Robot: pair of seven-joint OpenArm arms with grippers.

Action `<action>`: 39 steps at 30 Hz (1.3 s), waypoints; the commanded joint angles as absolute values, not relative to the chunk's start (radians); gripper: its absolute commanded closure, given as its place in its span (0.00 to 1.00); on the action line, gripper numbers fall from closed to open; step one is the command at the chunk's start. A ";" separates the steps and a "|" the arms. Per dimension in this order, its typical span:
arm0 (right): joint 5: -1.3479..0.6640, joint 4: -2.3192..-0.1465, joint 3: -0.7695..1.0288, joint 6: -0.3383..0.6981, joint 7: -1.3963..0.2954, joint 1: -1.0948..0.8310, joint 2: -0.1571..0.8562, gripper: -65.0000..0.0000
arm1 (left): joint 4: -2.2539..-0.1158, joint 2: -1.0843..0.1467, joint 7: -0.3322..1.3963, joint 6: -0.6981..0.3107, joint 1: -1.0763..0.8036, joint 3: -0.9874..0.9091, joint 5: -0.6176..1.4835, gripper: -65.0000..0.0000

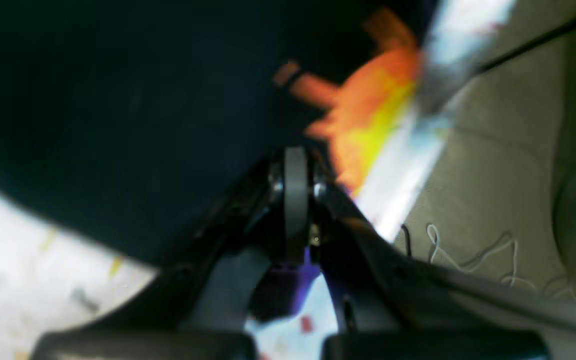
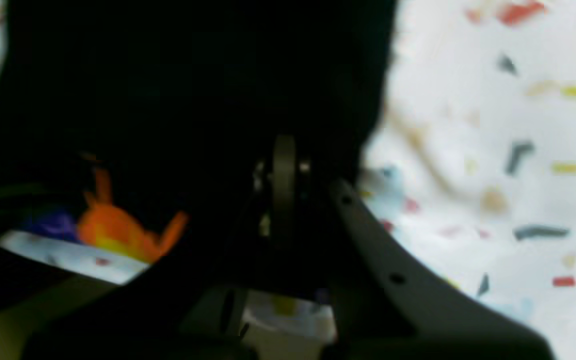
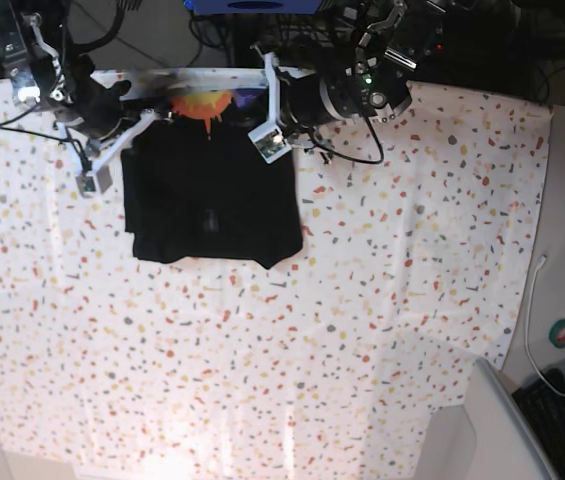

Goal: Layout the t-shirt on the table in an organized manner, then fold the t-shirt properly

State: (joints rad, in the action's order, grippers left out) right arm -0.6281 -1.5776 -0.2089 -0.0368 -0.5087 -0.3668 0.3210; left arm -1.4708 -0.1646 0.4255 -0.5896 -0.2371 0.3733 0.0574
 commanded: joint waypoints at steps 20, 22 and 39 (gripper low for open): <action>-0.638 -1.931 -0.031 -0.028 -0.495 -0.667 0.455 1.00 | -1.894 -0.246 0.400 -0.572 -0.533 0.079 0.084 1.00; -0.638 -1.986 0.002 -0.028 -0.495 -0.777 0.501 1.00 | -1.980 -0.282 0.398 -0.572 -0.648 0.015 0.085 1.00; -0.371 -1.342 -0.354 -0.027 -0.357 -0.862 0.479 1.00 | -1.227 -0.269 -0.114 -0.568 -0.865 0.005 0.074 1.00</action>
State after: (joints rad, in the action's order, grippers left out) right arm -0.3714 -1.3369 -0.3588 -0.0158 -0.3454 -0.8425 0.4679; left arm -1.2221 -0.2623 -0.1154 -0.5579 -0.8467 0.0055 0.0772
